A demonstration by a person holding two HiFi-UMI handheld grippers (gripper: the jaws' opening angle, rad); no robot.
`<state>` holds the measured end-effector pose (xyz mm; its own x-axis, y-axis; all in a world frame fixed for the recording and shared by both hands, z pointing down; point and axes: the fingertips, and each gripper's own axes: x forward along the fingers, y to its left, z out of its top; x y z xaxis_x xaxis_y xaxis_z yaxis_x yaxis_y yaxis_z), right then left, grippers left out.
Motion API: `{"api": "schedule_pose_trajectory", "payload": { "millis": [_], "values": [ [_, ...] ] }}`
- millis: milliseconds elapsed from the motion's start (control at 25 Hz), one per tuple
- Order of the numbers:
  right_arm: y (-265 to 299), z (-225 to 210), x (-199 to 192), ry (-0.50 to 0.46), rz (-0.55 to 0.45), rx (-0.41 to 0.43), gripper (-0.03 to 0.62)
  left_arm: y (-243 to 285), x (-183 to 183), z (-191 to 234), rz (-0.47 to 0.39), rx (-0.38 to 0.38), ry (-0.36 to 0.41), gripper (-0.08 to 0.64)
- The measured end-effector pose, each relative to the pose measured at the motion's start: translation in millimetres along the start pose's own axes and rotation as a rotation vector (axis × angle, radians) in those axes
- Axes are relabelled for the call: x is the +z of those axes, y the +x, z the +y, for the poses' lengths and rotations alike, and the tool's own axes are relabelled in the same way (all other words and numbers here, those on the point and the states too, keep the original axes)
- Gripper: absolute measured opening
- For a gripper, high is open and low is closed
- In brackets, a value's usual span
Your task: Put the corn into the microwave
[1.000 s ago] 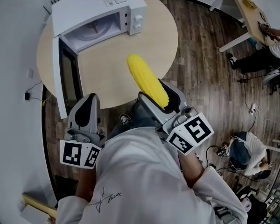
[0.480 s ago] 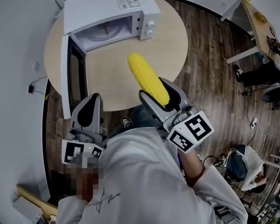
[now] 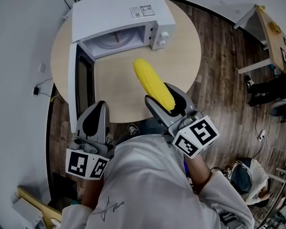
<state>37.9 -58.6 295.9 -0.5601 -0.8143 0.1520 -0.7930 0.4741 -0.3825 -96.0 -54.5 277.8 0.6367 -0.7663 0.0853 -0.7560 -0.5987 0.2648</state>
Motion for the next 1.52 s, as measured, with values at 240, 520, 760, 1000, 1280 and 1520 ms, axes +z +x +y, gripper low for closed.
{"api": "schedule_pose_trajectory", "payload": {
  "millis": [240, 520, 760, 1000, 1280, 1520],
  "values": [
    [24.0, -14.3, -1.3, 0.014, 0.012, 0.01, 0.262, 9.4, 2.7, 13.4, -0.001, 0.023, -0.022, -0.008],
    [47.0, -29.1, -3.7, 0.029, 0.035, 0.017, 0.262, 17.1, 0.4, 26.9, 0.016, 0.045, -0.026, -0.008],
    [63.8, -38.3, -10.4, 0.01, 0.065, 0.029, 0.262, 22.1, -3.7, 30.8, 0.028, 0.058, -0.028, -0.008],
    [80.8, -51.6, -19.1, 0.041, 0.1, 0.027, 0.262, 28.4, -9.7, 33.6, 0.054, 0.071, -0.001, -0.008],
    [102.0, -67.8, -35.2, 0.059, 0.133, 0.04, 0.262, 35.4, -17.0, 37.3, 0.079, 0.094, 0.012, -0.008],
    [119.9, -82.9, -50.7, 0.073, 0.161, 0.038, 0.262, 38.1, -18.9, 45.5, 0.091, 0.11, 0.02, -0.008]
  ]
}}
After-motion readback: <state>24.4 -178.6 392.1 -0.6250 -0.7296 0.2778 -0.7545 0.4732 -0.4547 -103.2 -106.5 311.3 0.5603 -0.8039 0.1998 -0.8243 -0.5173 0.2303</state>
